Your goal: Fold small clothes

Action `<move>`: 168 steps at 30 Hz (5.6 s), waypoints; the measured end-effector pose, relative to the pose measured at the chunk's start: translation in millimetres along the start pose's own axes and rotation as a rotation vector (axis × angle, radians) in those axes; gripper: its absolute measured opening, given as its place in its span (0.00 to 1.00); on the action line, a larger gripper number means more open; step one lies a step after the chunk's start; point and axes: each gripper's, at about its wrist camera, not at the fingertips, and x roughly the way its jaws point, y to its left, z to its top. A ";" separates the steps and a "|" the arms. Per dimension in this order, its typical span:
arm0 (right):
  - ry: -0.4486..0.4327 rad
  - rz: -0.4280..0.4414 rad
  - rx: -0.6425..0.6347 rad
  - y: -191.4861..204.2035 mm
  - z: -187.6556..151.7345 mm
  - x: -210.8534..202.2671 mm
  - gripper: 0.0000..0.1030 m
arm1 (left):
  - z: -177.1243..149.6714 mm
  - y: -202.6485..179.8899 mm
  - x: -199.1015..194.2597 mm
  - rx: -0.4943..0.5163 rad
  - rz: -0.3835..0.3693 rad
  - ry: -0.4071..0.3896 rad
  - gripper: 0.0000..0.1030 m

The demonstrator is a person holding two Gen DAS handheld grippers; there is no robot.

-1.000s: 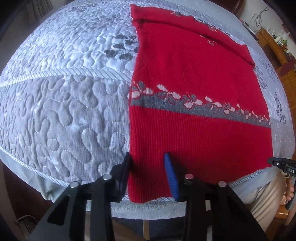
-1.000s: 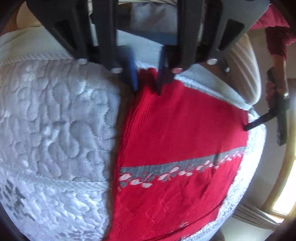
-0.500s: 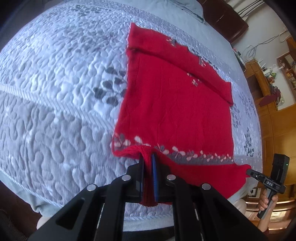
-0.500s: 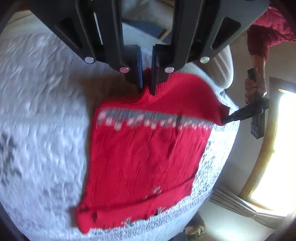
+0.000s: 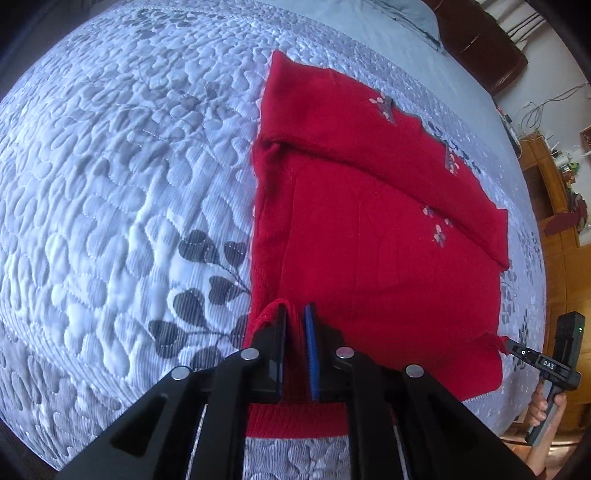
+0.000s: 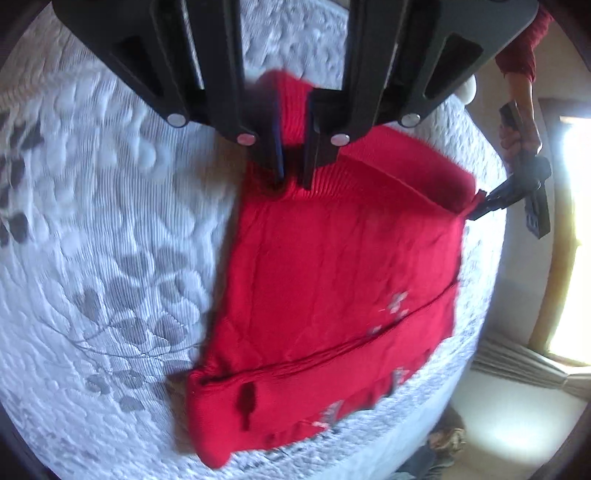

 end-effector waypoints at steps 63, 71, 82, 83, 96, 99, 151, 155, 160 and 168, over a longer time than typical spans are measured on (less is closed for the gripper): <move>-0.041 0.013 -0.260 31.4 30.9 -18.1 0.04 | 23.5 -31.4 -15.4 0.337 0.029 -0.166 0.04; -0.120 0.001 -0.227 26.6 66.0 -46.3 0.04 | 69.3 -47.9 -35.2 0.321 0.023 -0.260 0.04; -0.186 -0.086 -0.168 15.5 194.3 -56.3 0.03 | 180.9 -79.7 -20.3 0.263 0.065 -0.324 0.04; -0.190 -0.094 -0.162 16.0 206.1 -54.3 0.03 | 193.8 -81.6 -17.7 0.255 0.071 -0.335 0.04; -0.062 -0.265 -0.063 -18.1 291.1 48.1 0.03 | 253.0 -57.3 90.1 0.171 0.212 -0.208 0.05; -0.069 -0.285 -0.068 -22.1 283.1 57.3 0.07 | 240.8 -53.2 96.0 0.198 0.226 -0.217 0.08; 0.129 -0.001 -0.033 -38.4 67.5 17.5 0.47 | 57.4 -17.5 34.8 0.081 0.058 0.032 0.70; 0.129 0.094 0.024 -43.9 78.5 28.1 0.32 | 66.4 -20.1 42.6 0.057 0.032 0.031 0.64; 0.104 0.057 -0.019 -32.5 79.9 26.7 0.12 | 74.6 -23.4 45.3 0.029 0.055 0.025 0.14; 0.037 -0.011 -0.095 -19.1 56.0 -16.2 0.06 | 51.1 -34.5 15.8 0.051 0.055 -0.009 0.08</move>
